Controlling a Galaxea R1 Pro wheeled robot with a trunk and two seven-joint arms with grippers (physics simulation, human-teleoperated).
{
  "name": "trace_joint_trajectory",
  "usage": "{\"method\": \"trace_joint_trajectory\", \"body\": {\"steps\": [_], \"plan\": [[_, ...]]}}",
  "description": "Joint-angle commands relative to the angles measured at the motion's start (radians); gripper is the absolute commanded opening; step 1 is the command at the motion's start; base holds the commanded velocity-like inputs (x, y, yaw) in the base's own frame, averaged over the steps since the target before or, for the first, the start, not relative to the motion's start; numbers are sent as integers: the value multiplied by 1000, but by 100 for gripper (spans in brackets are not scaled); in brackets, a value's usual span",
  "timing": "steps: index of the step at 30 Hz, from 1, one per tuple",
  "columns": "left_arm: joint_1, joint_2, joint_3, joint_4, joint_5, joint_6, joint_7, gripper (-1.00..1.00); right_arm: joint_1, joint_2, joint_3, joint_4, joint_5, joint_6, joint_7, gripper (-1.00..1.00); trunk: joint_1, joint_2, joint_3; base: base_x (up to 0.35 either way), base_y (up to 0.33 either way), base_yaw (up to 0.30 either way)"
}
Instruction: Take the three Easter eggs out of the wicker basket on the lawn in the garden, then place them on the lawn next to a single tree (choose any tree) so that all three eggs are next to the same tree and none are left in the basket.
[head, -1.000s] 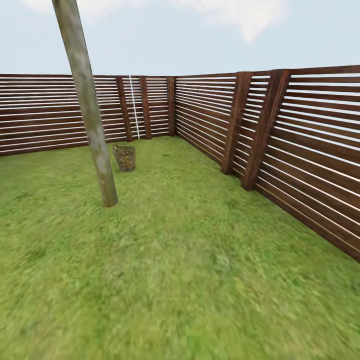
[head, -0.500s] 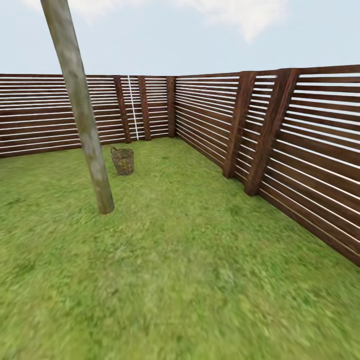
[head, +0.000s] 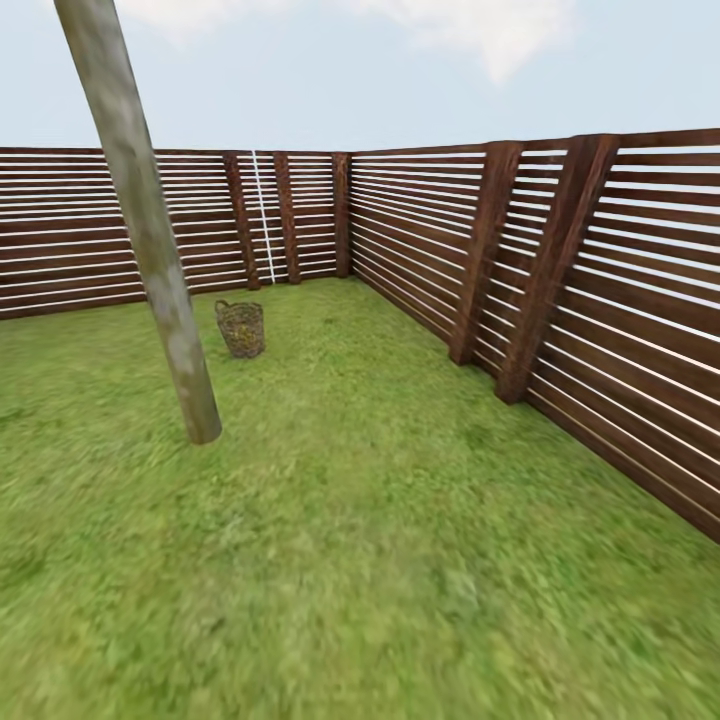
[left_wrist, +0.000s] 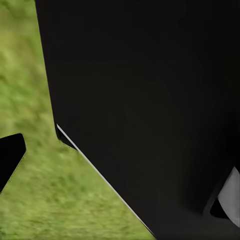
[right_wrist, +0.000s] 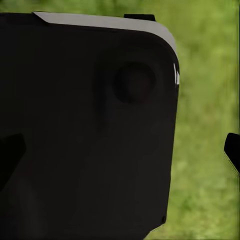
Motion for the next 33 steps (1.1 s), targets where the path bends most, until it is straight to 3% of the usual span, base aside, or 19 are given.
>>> {"method": "trace_joint_trajectory", "body": {"steps": [1,33], "plan": [[0,0,1,-1,1,-1,-1,100,0,0,1,1,0,-3,0,100,1,0,-1,342,0,0],[0,0,1,-1,1,-1,-1,100,0,2,1,3,1,-2,0,100,1,0,-1,342,0,0]]}}
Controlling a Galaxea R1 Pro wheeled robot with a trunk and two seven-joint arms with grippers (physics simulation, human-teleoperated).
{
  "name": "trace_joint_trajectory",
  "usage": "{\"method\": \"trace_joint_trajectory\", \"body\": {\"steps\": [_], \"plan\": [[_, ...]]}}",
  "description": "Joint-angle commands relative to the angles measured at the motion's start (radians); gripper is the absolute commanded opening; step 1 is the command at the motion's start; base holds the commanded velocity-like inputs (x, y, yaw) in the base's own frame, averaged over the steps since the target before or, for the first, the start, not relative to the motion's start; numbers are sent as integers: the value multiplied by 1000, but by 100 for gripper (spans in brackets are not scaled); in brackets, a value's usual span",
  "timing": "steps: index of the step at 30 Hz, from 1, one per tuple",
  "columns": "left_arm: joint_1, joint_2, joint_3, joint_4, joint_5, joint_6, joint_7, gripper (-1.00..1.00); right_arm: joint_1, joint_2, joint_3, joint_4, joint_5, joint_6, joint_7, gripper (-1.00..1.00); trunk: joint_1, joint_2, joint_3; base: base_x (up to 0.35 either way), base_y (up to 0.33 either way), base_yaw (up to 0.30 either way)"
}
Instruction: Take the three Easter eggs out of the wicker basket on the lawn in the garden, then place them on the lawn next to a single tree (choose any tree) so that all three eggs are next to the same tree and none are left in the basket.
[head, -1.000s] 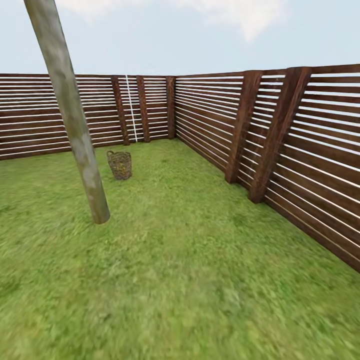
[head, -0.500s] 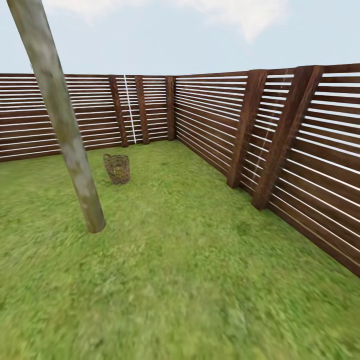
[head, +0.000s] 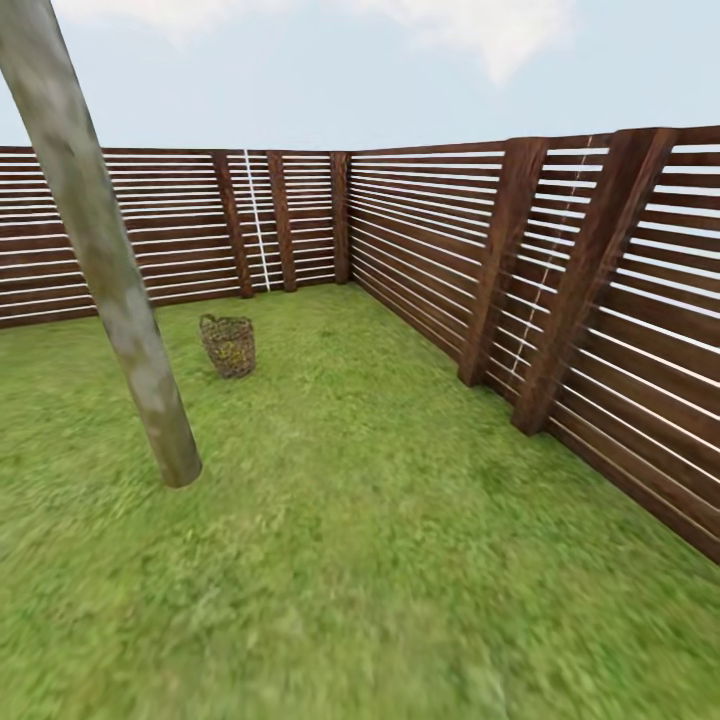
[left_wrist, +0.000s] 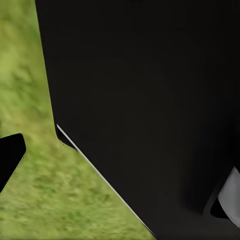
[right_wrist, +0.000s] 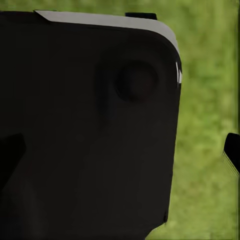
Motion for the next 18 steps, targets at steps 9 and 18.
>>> {"method": "trace_joint_trajectory", "body": {"steps": [9,18], "plan": [[0,0,1,-1,1,-1,-1,100,0,-6,1,1,-1,-3,3,100,1,0,-1,342,0,0],[0,0,1,-1,1,-1,-1,100,0,-2,1,2,-1,-3,3,100,1,0,-1,342,0,0]]}}
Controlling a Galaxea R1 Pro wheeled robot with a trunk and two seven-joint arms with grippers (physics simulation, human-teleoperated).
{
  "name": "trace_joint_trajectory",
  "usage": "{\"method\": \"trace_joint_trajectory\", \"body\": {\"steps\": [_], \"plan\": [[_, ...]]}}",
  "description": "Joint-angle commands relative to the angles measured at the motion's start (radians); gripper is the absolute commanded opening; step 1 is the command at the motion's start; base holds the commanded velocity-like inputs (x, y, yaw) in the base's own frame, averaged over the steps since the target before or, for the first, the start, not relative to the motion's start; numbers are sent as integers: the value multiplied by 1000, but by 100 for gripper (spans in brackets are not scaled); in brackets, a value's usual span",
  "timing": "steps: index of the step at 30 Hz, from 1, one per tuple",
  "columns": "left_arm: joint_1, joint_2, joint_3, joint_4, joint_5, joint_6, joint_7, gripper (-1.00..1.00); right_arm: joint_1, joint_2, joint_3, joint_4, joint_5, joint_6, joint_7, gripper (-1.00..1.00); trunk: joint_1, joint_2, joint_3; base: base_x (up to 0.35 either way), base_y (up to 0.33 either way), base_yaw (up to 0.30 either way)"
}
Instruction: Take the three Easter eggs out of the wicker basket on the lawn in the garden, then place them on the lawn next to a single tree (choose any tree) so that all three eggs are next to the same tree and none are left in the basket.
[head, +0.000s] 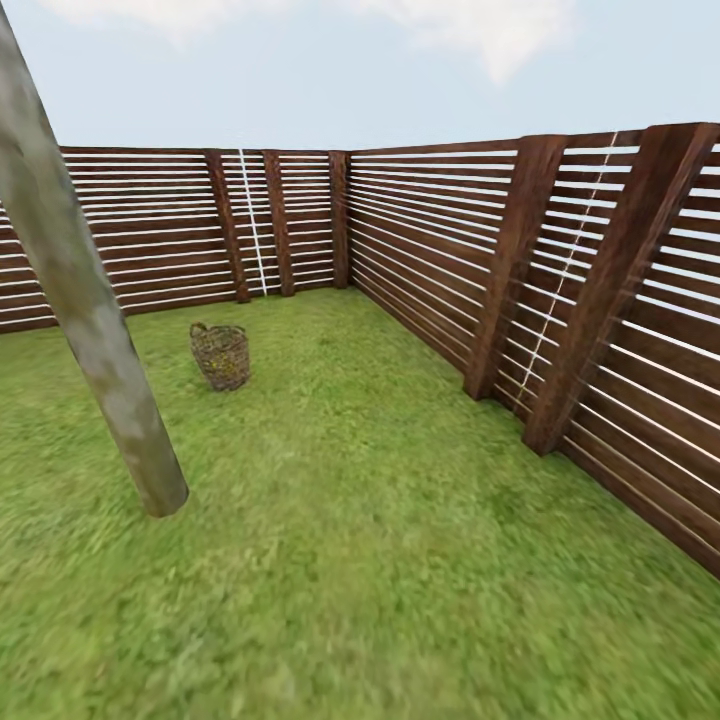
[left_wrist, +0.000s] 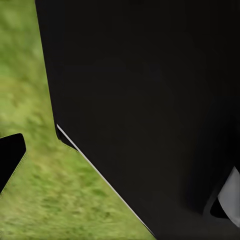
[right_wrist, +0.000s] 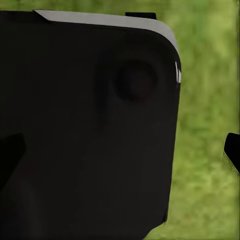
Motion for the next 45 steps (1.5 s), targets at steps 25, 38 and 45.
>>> {"method": "trace_joint_trajectory", "body": {"steps": [25,38,45], "plan": [[0,0,1,-1,1,-1,-1,100,0,4,1,1,0,-3,1,100,1,0,-1,342,0,0],[0,0,1,-1,1,-1,-1,100,0,4,1,1,0,-3,1,100,1,0,-1,343,0,0],[0,0,1,-1,1,-1,-1,100,0,3,1,1,0,-3,1,100,1,0,-1,343,0,0]]}}
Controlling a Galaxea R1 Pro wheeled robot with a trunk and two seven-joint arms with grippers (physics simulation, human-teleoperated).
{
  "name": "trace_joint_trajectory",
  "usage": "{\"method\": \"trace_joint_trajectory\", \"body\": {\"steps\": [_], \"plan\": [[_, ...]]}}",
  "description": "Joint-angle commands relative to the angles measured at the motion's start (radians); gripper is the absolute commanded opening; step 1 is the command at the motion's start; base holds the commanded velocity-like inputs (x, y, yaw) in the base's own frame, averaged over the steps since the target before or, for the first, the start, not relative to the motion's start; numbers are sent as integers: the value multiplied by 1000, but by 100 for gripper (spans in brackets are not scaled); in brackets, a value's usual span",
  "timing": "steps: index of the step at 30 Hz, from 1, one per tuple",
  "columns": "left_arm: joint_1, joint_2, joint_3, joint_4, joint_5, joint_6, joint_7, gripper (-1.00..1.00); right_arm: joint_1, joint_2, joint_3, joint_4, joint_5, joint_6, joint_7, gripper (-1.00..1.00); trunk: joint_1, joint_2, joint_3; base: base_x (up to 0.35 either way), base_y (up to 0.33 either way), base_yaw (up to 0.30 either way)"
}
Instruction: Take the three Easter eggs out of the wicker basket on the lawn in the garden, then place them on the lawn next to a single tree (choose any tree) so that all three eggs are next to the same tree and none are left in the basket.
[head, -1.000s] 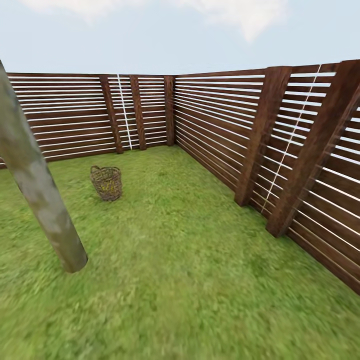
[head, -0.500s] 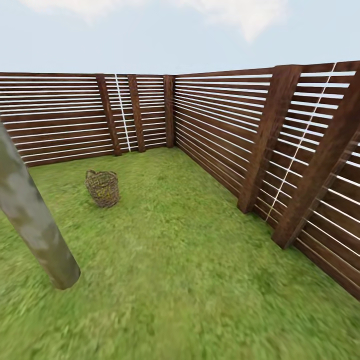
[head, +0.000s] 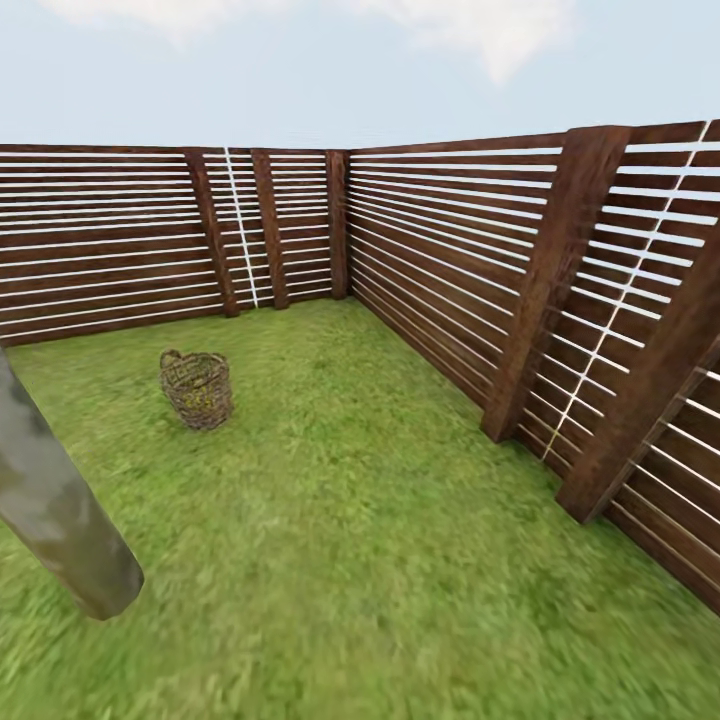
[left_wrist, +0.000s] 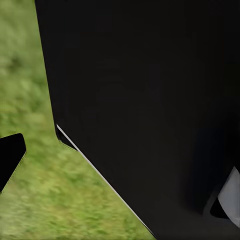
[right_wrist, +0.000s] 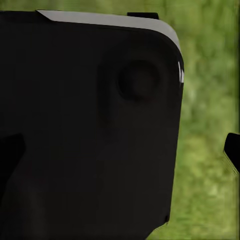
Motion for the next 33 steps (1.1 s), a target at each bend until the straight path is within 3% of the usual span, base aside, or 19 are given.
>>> {"method": "trace_joint_trajectory", "body": {"steps": [1,33], "plan": [[0,0,1,-1,1,-1,-1,100,0,-1,1,1,0,-3,1,100,1,0,-1,343,0,0],[2,-1,1,-2,2,-3,0,100,-5,-7,2,7,4,-3,3,100,1,0,-1,321,0,0]]}}
